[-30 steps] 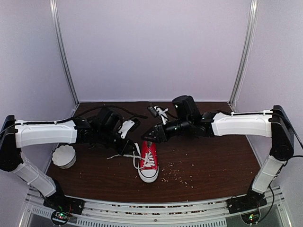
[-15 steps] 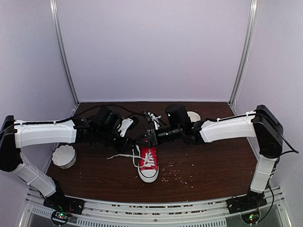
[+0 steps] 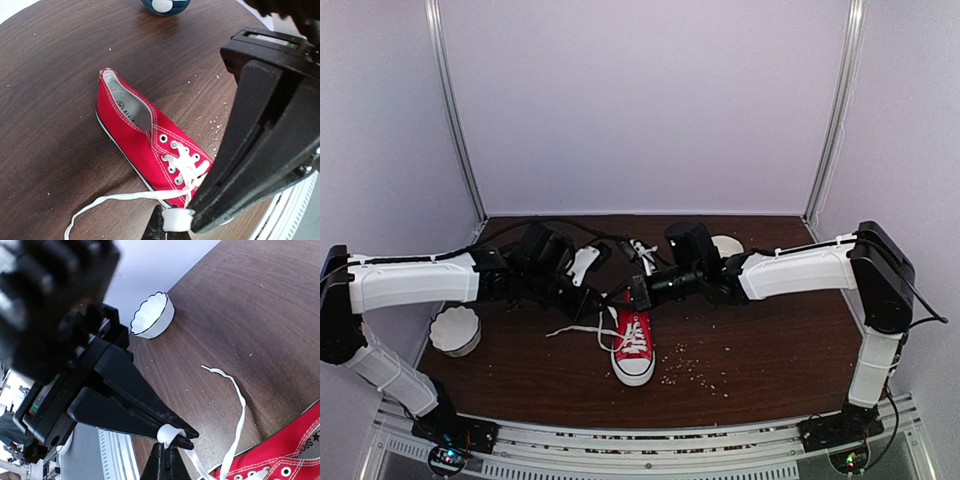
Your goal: Tie the shoes
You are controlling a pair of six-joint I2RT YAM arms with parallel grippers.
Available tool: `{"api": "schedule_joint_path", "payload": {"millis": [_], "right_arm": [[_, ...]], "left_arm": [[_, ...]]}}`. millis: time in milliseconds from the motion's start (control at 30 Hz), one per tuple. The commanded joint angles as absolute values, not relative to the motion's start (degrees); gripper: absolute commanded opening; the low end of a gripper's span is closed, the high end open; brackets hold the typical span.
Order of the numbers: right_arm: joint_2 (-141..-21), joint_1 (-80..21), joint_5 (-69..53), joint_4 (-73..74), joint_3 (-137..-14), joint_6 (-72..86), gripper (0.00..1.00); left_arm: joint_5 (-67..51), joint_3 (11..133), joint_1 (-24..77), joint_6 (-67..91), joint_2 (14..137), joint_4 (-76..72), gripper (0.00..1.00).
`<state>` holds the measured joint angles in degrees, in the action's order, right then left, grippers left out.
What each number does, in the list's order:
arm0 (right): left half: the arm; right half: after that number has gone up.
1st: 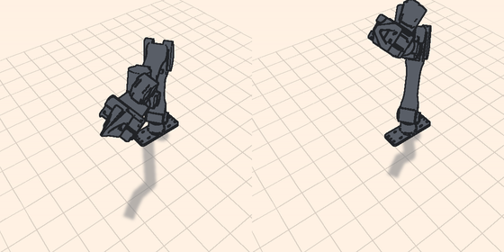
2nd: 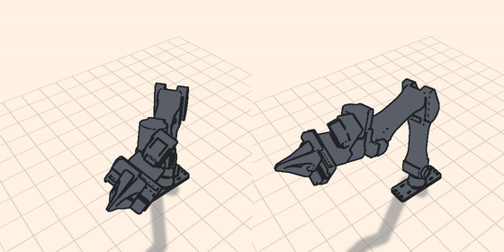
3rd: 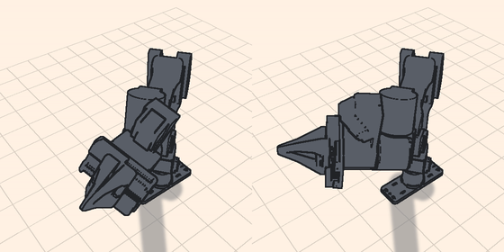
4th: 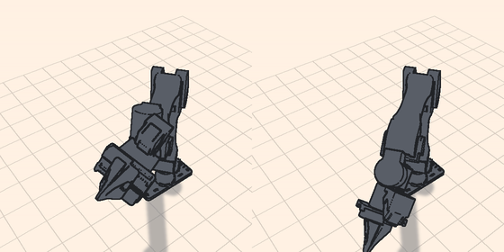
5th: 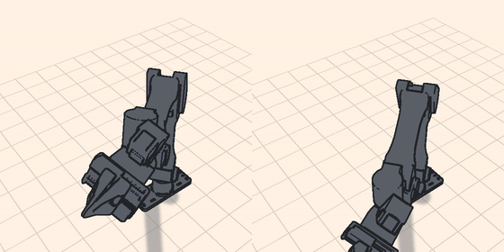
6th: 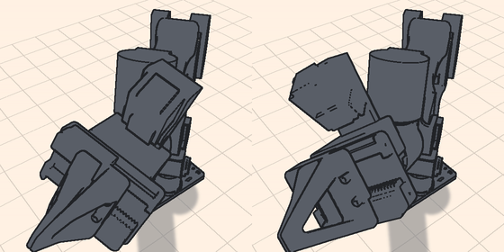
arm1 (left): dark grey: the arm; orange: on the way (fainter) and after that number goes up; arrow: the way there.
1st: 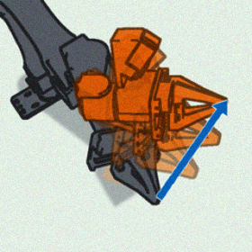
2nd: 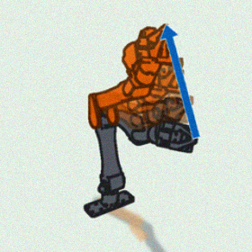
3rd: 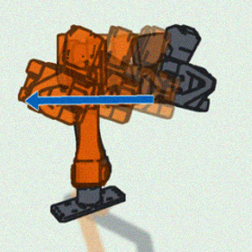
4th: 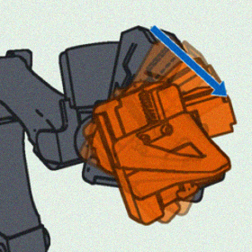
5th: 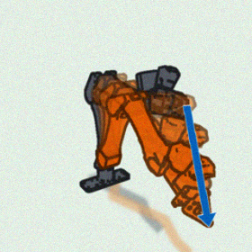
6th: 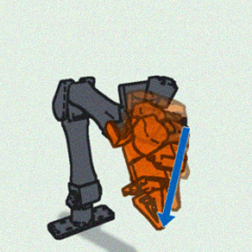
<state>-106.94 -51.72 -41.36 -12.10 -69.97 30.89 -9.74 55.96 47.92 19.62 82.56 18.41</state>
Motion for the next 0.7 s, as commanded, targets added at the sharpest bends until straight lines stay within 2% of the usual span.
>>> {"api": "schedule_joint_path", "payload": {"millis": [0,33,100,233,367,467,667], "right_arm": [[-106.33,-51.02,-38.03,-7.05,-72.4,26.94,0.0],[-106.33,-50.75,-37.11,-5.82,-72.75,26.08,0.0],[-106.66,-50.5,-35.88,-4.22,-73.59,24.3,0.0],[-108.65,-50.5,-35.66,-5.15,-74.57,23.9,0.0],[-109.44,-50.08,-33.91,-9.74,-72.65,25.71,0.0],[-110.43,-49.59,-34.12,-15.21,-70.68,29.44,0.0],[-112.14,-49.58,-34.96,-19.58,-69.89,32.43,0.0]], "left_arm": [[-12.5,54.15,46.5,18.36,80.7,14.93,0.0],[-13.16,53.84,46.15,17.69,81.3,15.14,0.04],[-11.82,53.89,46.0,15.49,83.4,16.41,0.22],[-13.11,54.16,46.12,11.44,87.75,14.75,0.37],[-8.73,52.11,46.4,6.53,88.88,12.21,0.57],[-7.2,50.55,46.49,1.62,89.45,9.81,0.63],[-5.23,50.37,47.03,-4.69,92.12,7.05,0.66]]}}
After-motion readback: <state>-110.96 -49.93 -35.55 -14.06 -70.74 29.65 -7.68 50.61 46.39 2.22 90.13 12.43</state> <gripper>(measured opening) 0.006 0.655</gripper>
